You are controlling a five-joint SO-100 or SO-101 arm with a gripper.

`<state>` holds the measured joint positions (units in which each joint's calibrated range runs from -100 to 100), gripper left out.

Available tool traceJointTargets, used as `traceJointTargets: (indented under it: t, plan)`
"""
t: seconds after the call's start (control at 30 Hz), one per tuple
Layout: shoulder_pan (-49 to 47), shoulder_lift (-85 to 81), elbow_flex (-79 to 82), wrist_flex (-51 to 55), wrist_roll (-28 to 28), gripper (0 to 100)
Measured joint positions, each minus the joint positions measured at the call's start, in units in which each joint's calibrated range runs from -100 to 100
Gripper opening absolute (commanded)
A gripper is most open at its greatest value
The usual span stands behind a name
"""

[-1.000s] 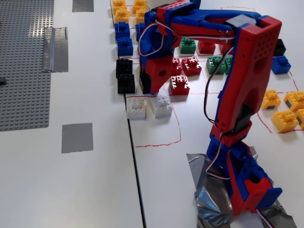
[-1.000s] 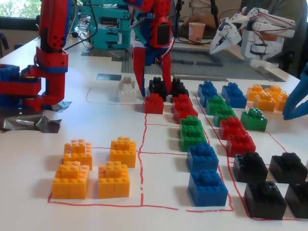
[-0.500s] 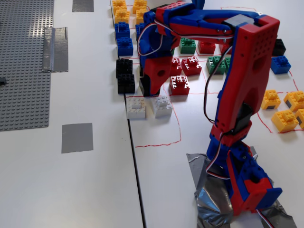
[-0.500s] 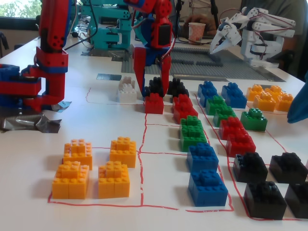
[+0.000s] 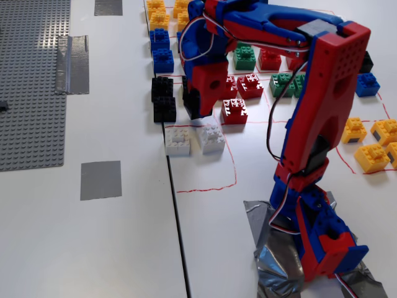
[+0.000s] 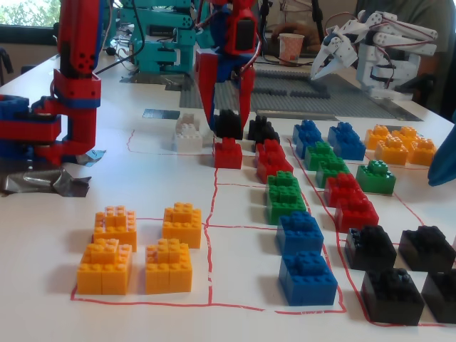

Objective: Grab the block and put it in the grey marker

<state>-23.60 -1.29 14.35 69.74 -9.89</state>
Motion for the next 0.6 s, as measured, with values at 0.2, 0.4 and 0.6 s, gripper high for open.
traceJointTargets:
  t: [0.2, 0.4, 0.6]
  plan:
    - [0.07, -6.68, -0.36, 3.56, 1.86, 0]
    - [0.44, -10.85, -1.54, 7.77, 3.76, 0]
    - [0.44, -12.35, -4.0, 10.19, 5.91, 0]
